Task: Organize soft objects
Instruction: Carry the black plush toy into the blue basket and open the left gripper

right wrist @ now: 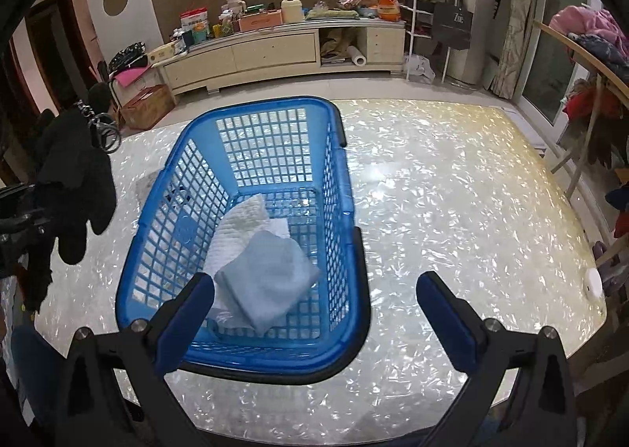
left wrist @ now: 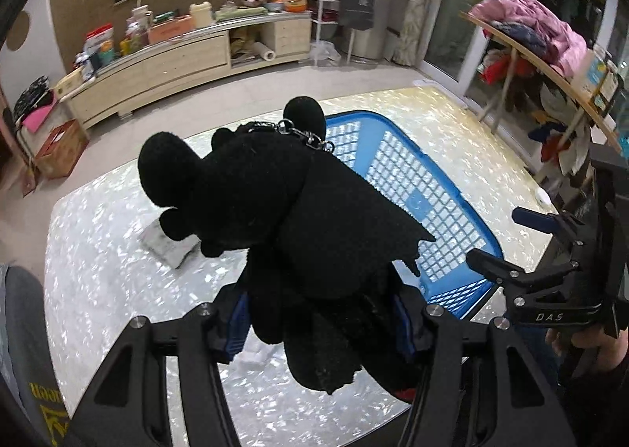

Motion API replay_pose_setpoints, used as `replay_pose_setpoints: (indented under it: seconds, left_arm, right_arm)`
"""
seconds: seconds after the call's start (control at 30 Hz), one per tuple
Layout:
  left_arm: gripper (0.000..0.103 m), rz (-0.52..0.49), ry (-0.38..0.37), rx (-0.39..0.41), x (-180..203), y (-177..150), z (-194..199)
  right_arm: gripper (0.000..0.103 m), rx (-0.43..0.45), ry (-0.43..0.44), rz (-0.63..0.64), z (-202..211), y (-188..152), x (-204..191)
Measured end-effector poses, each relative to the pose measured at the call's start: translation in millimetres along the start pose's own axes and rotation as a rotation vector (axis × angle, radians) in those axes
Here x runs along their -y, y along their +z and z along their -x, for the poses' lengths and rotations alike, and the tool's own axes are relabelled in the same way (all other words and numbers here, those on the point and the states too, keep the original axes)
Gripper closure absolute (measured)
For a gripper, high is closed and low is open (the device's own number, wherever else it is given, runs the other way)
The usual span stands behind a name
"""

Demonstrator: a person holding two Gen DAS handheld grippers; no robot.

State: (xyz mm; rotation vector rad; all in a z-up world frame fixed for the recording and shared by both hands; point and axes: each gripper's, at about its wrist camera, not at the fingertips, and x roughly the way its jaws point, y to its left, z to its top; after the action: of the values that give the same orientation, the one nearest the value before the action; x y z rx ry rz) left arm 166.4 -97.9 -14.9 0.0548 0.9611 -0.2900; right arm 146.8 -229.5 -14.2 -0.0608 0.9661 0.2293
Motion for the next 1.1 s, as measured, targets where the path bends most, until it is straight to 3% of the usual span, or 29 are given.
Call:
replay_pose_setpoints:
  seconds: [0.4, 0.77, 1.1]
  left_arm:
    - [0.047, -0.082, -0.038, -0.093, 38.8, 24.9, -60.5]
    - [0.047, -0.136, -0.044, -0.175, 56.9, 24.5, -114.1]
    - [0.045, -0.222, 0.049, -0.205, 69.9, 20.0, -133.4]
  right_arm:
    - [0.0, -0.002, 0.013, -0.029, -13.0, 0.1, 18.7]
    - [0.0, -0.015, 0.002, -0.054, -19.5, -0.1, 29.9]
    - [0.0, -0.03, 0.014, -0.086, -19.3, -4.4, 30.6]
